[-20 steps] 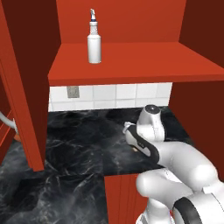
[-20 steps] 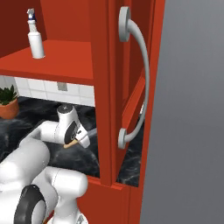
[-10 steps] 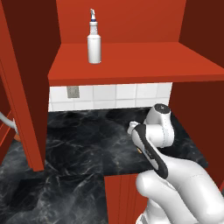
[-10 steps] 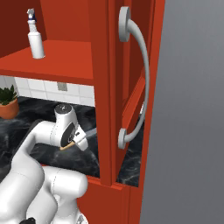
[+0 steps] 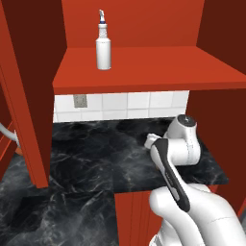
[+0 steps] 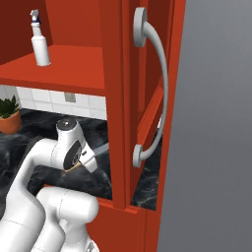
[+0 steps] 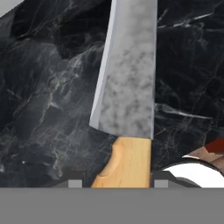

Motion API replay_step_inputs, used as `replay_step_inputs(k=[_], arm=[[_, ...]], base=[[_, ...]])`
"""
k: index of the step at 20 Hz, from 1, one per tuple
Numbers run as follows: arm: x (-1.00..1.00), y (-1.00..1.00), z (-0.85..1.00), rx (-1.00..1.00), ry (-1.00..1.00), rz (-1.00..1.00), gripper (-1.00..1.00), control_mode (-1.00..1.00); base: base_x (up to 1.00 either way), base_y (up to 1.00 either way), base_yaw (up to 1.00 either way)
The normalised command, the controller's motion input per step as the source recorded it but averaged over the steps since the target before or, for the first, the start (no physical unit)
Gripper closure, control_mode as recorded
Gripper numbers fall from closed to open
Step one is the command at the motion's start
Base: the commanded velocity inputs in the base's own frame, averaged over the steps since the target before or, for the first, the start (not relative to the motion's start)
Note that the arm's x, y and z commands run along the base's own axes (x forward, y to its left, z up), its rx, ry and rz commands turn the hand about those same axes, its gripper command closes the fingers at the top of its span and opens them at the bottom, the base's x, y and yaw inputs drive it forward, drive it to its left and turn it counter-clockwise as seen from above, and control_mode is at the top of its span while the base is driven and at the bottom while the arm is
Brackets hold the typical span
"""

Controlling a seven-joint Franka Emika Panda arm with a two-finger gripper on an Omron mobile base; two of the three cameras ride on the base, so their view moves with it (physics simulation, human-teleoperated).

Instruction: Move the cutting board and knife to the sink. Then move spray from the cabinet to the counter.

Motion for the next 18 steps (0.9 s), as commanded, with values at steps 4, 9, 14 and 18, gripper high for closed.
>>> replay_step_inputs(k=[4, 9, 14, 18], arm=[[0.0, 0.0, 0.0, 0.0, -0.01, 0.0, 1.0, 1.0], [0.0, 0.0, 0.0, 0.0, 0.0, 0.0, 1.0, 1.0], [0.0, 0.0, 0.0, 0.0, 0.0, 0.0, 1.0, 1.0], [0.0, 0.0, 0.0, 0.0, 0.0, 0.0, 1.0, 1.0]], base=[[0.0, 0.0, 0.0], [0.0, -0.16, 0.0], [-0.12, -0.29, 0.0], [-0.29, -0.15, 0.0]])
